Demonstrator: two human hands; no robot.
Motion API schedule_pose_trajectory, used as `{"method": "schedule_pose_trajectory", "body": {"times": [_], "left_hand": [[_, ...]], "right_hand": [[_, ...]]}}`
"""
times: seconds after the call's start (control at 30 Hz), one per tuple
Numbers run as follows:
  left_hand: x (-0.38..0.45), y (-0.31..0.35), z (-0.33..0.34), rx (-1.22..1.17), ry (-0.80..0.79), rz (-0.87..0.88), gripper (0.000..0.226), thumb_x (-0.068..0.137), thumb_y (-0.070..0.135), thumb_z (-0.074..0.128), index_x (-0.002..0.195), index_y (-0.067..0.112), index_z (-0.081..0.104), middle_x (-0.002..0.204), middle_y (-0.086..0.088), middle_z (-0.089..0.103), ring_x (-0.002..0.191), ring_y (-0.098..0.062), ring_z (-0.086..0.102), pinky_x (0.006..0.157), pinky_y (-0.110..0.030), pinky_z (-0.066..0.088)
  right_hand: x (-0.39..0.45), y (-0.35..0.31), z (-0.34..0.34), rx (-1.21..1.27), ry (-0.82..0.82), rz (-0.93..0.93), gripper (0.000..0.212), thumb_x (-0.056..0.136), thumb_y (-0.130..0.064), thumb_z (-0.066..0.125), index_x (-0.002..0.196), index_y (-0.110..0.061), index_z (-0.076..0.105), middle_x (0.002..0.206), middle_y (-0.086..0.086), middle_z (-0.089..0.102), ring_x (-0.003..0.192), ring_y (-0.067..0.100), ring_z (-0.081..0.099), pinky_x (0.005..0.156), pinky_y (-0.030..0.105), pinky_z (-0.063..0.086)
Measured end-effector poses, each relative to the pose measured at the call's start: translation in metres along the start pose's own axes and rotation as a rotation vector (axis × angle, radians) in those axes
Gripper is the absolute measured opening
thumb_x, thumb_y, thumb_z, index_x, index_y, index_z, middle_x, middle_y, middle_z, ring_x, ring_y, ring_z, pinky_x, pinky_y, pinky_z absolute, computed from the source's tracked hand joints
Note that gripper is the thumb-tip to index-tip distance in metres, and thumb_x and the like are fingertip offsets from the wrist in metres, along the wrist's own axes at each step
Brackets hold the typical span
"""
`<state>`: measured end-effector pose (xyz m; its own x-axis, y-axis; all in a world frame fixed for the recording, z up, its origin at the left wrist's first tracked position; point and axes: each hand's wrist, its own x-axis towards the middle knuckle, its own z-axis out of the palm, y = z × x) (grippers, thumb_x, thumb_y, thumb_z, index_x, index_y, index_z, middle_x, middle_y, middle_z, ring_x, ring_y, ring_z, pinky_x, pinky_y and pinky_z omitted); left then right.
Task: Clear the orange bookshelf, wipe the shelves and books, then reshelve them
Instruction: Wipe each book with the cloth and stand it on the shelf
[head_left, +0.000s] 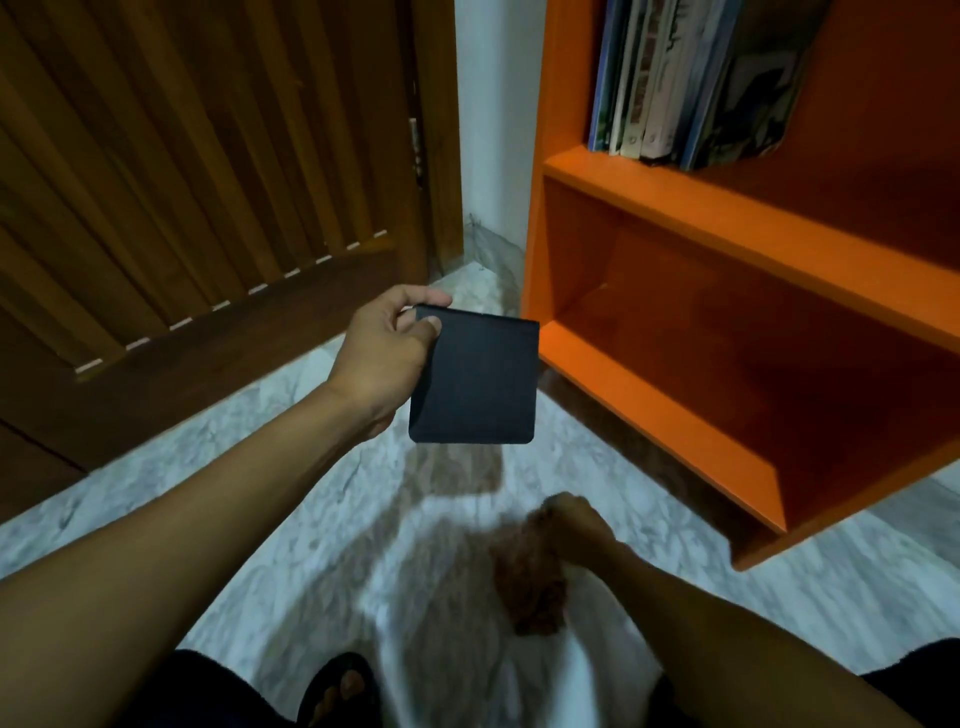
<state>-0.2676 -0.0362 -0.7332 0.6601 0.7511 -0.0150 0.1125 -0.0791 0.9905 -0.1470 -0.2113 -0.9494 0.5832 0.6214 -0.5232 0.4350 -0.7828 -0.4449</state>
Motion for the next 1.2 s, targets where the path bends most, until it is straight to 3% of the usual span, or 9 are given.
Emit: {"method": "schedule_pose_trajectory", "body": {"times": [0.2, 0.3, 0.43, 0.5, 0.6, 0.8, 0.97, 1.07, 1.2], "left_hand": [[-0.007, 0.024, 0.007, 0.277, -0.085, 0.251, 0.020, 0.100, 0.010, 0.052, 0.105, 0.024, 0.065, 0.106, 0.008, 0.068, 0.095, -0.006, 0.062, 0.067, -0.019, 0.046], [-0.024, 0.046, 0.014, 0.544, -0.181, 0.550, 0.021, 0.101, 0.010, 0.051, 0.111, 0.025, 0.063, 0.107, 0.010, 0.066, 0.091, 0.001, 0.059, 0.071, -0.009, 0.043], [-0.040, 0.071, 0.026, 0.919, -0.381, 0.851, 0.039, 0.091, 0.005, 0.056, 0.121, 0.029, 0.055, 0.116, 0.002, 0.067, 0.099, -0.021, 0.064, 0.077, -0.037, 0.051], [-0.041, 0.078, 0.034, 1.056, -0.441, 0.981, 0.049, 0.084, 0.002, 0.056, 0.125, 0.029, 0.052, 0.122, 0.001, 0.065, 0.101, -0.026, 0.065, 0.072, -0.041, 0.052], [-0.040, 0.088, 0.047, 1.165, -0.427, 1.192, 0.056, 0.079, -0.003, 0.049, 0.127, 0.026, 0.051, 0.116, -0.001, 0.067, 0.093, -0.028, 0.067, 0.060, -0.037, 0.050], [-0.016, 0.110, 0.083, 1.210, -0.378, 1.450, 0.031, 0.084, 0.008, 0.044, 0.111, 0.016, 0.057, 0.095, -0.005, 0.069, 0.083, -0.026, 0.069, 0.063, -0.039, 0.056], [0.021, 0.112, 0.133, 1.124, -0.340, 1.603, 0.025, 0.087, 0.013, 0.043, 0.110, 0.019, 0.050, 0.091, -0.004, 0.069, 0.086, -0.025, 0.069, 0.079, -0.040, 0.054], [0.055, 0.104, 0.155, 1.017, -0.260, 1.606, 0.051, 0.087, 0.007, 0.058, 0.134, 0.018, 0.041, 0.115, -0.006, 0.070, 0.110, -0.027, 0.066, 0.100, -0.051, 0.048], [0.114, 0.091, 0.143, 0.826, -0.241, 1.419, 0.091, 0.062, -0.004, 0.061, 0.146, 0.016, 0.033, 0.144, -0.011, 0.052, 0.134, -0.032, 0.050, 0.110, -0.056, 0.034]], "right_hand": [[-0.041, -0.047, -0.158, 0.355, 0.384, -0.113, 0.027, 0.102, -0.014, 0.048, 0.089, 0.005, 0.064, 0.077, 0.015, 0.063, 0.068, 0.026, 0.054, 0.066, 0.048, 0.049], [-0.090, -0.085, -0.228, 0.534, 0.550, -0.257, 0.017, 0.099, -0.011, 0.056, 0.090, -0.004, 0.068, 0.070, 0.007, 0.063, 0.058, 0.018, 0.054, 0.053, 0.030, 0.043], [-0.151, -0.134, -0.282, 0.559, 0.605, -0.425, 0.026, 0.099, -0.024, 0.060, 0.081, -0.005, 0.064, 0.063, 0.005, 0.059, 0.055, 0.016, 0.052, 0.049, 0.023, 0.041], [-0.169, -0.147, -0.293, 0.469, 0.586, -0.442, 0.037, 0.097, -0.040, 0.060, 0.099, -0.005, 0.069, 0.073, 0.006, 0.065, 0.063, 0.016, 0.057, 0.055, 0.025, 0.045], [-0.179, -0.153, -0.301, 0.301, 0.714, -0.383, 0.069, 0.090, -0.058, 0.059, 0.140, -0.011, 0.052, 0.125, 0.012, 0.065, 0.105, 0.024, 0.065, 0.089, 0.040, 0.055], [-0.190, -0.131, -0.321, 0.244, 1.032, -0.285, 0.065, 0.093, -0.030, 0.057, 0.152, -0.013, 0.035, 0.095, 0.009, 0.072, 0.072, 0.024, 0.067, 0.065, 0.035, 0.057], [-0.167, -0.099, -0.345, 0.277, 1.198, -0.200, 0.063, 0.090, -0.022, 0.053, 0.150, -0.013, 0.036, 0.099, 0.014, 0.071, 0.082, 0.029, 0.064, 0.066, 0.033, 0.050], [-0.146, -0.077, -0.362, 0.205, 1.307, -0.177, 0.057, 0.089, -0.021, 0.053, 0.145, -0.017, 0.044, 0.089, 0.002, 0.065, 0.071, 0.019, 0.054, 0.063, 0.028, 0.041], [-0.113, -0.048, -0.382, 0.160, 1.392, -0.114, 0.040, 0.095, -0.024, 0.053, 0.135, -0.019, 0.052, 0.098, -0.001, 0.064, 0.081, 0.016, 0.064, 0.072, 0.037, 0.059]]}}
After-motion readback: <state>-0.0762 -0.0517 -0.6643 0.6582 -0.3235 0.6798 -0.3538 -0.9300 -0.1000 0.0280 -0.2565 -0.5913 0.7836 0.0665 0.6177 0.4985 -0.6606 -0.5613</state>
